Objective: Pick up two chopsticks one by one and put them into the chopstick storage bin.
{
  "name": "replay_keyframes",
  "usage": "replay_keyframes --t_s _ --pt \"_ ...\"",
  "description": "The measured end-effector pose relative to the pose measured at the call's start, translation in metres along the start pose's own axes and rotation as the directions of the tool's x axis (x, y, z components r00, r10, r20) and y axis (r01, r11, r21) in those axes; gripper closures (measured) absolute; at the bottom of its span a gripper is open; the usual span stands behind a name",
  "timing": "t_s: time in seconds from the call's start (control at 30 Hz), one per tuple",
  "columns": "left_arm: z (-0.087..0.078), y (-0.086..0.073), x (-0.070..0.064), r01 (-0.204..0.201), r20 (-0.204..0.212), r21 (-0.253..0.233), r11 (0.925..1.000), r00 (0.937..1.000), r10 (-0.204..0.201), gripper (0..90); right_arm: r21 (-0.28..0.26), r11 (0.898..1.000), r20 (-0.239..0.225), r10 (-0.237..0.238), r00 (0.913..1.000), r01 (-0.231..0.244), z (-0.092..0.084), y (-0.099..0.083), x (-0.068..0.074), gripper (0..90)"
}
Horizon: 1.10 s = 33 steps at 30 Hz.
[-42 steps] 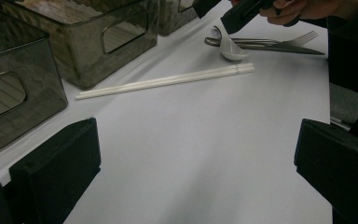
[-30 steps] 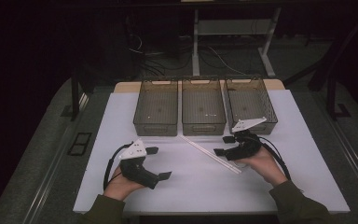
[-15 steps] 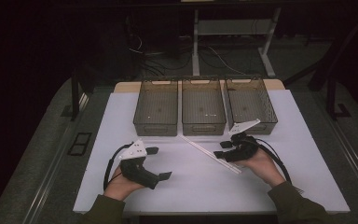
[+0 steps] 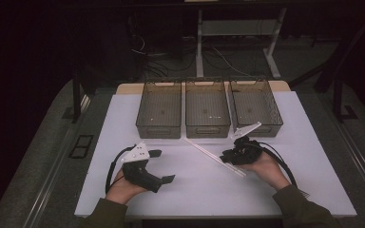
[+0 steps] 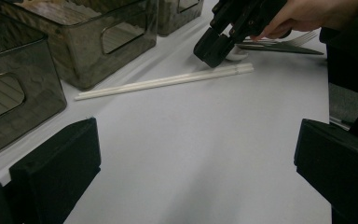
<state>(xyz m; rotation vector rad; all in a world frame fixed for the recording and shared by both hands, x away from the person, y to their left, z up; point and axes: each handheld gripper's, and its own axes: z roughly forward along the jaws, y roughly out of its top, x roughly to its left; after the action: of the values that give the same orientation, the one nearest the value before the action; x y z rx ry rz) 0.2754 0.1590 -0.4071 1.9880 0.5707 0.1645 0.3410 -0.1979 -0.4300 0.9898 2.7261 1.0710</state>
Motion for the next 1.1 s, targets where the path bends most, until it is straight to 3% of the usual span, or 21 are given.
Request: replay_keyframes --t_s 0.37,0.8,1.1 --pt "0.0 0.0 0.0 0.0 0.002 0.0 1.0 1.0 0.0 0.0 0.04 0.999 0.011 0.001 0.9999 -0.002 0.005 -0.002 -0.002 81.0" --pt "0.0 0.0 0.0 -0.001 0.004 0.0 1.0 1.0 0.001 0.0 0.057 0.998 0.014 -0.01 0.9998 0.009 0.011 -0.003 0.001 82.6" --pt "0.001 0.0 0.0 -0.003 0.007 0.005 1.0 1.0 0.003 0.0 0.056 0.998 0.04 -0.005 0.9992 0.003 0.012 -0.004 0.005 83.2"
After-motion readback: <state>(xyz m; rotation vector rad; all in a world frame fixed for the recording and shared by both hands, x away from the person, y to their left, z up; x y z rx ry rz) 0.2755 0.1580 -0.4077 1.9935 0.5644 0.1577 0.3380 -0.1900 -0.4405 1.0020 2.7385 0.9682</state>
